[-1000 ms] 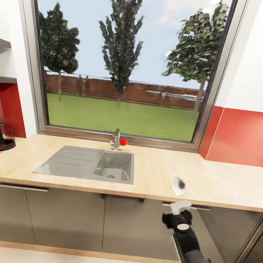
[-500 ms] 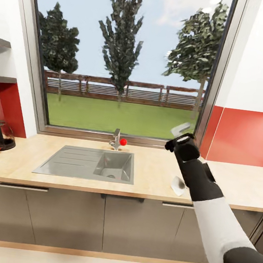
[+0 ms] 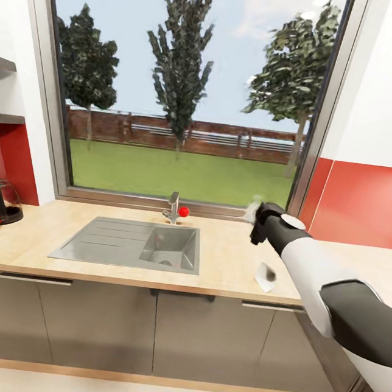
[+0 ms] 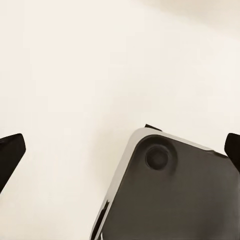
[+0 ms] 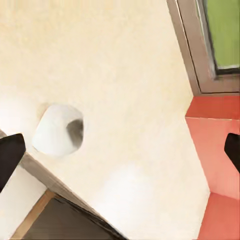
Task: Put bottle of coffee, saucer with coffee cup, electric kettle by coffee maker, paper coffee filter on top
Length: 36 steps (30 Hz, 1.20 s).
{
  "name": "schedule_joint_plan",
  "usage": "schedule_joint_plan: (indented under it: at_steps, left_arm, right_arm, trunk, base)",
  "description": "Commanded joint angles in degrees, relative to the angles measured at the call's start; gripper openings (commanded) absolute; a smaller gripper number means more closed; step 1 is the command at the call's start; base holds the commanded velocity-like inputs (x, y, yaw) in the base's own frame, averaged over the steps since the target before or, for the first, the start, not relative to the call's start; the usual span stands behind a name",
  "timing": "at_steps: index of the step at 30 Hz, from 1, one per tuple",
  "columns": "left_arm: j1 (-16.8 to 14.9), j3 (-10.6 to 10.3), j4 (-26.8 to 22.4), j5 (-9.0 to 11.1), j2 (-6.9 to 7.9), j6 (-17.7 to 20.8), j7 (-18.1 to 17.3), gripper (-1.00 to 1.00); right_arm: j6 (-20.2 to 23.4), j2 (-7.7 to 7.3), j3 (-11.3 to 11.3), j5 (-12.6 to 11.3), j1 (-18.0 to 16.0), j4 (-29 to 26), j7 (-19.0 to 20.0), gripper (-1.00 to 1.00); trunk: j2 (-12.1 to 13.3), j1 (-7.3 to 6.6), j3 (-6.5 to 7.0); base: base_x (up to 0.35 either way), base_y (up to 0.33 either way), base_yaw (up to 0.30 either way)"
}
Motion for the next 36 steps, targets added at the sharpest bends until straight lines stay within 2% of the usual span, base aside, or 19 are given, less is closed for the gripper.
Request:
schedule_joint_plan:
  at_steps: [1, 3, 4, 5, 7, 9, 15, 21, 27, 36]
  left_arm:
    - [0.04, -0.38, -0.13, -0.11, 0.03, -0.03, 0.54, 1.00]
    - [0.04, -0.38, -0.13, -0.07, 0.03, -0.03, 0.54, 1.00]
    - [0.04, -0.38, -0.13, -0.07, 0.02, -0.03, 0.54, 1.00]
    - [0.04, -0.38, -0.13, 0.02, 0.03, -0.03, 0.54, 1.00]
    - [0.04, -0.38, -0.13, -0.02, 0.01, -0.03, 0.54, 1.00]
    - [0.04, -0.38, -0.13, 0.01, 0.06, -0.02, 0.54, 1.00]
    - [0.04, -0.35, -0.13, 0.04, 0.09, 0.23, 0.54, 1.00]
    - [0.04, -0.38, -0.07, -0.10, 0.09, 0.85, 0.54, 1.00]
    - [0.04, -0.38, -0.05, -0.24, 0.09, 0.92, 0.51, 1.00]
    - [0.04, -0.38, 0.00, -0.19, 0.05, 0.81, 0.46, 1.00]
  right_arm:
    - [-0.77, -0.17, 0.15, 1.87, -0.06, 0.33, 3.98, 1.00]
    - [-1.49, -0.26, 0.10, 3.07, -0.08, 1.70, 9.38, 1.00]
    - [-1.61, -0.22, 0.09, 3.31, -0.08, 2.23, 10.61, 1.00]
    - [-2.34, 0.18, 0.27, 4.29, -0.05, 5.77, 14.97, 1.00]
    - [-2.50, 0.21, 0.49, 5.00, -0.06, 6.71, 15.77, 1.00]
    - [-2.72, -0.08, 0.95, 6.85, -0.09, 7.20, 16.26, 1.00]
    - [-3.67, -0.19, 1.22, 9.80, -0.13, 7.41, 15.82, 1.00]
    - [-3.31, -0.08, 1.06, 12.90, -0.18, 7.43, 12.89, 1.00]
    - [-2.43, -0.25, 1.04, 13.52, -0.20, 7.77, 10.06, 1.00]
    - [-2.37, -0.84, 1.03, 13.58, -0.20, 13.08, 7.69, 1.00]
  trunk:
    - [-0.06, 0.02, -0.04]
    - [-0.06, 0.02, -0.04]
    - [-0.06, 0.02, -0.04]
    - [-0.06, 0.02, -0.04]
    - [-0.06, 0.02, -0.04]
    - [-0.06, 0.02, -0.04]
    - [-0.06, 0.02, -0.04]
    - [-0.06, 0.02, -0.04]
    - [-0.06, 0.02, -0.04]
    - [-0.06, 0.02, -0.04]
  base:
    - [0.000, 0.000, 0.000]
    - [0.000, 0.000, 0.000]
    - [0.000, 0.000, 0.000]
    - [0.000, 0.000, 0.000]
    - [0.000, 0.000, 0.000]
    - [0.000, 0.000, 0.000]
    - [0.000, 0.000, 0.000]
    - [0.051, 0.000, 0.000]
    - [0.269, 0.000, 0.000]
    - [0.105, 0.000, 0.000]
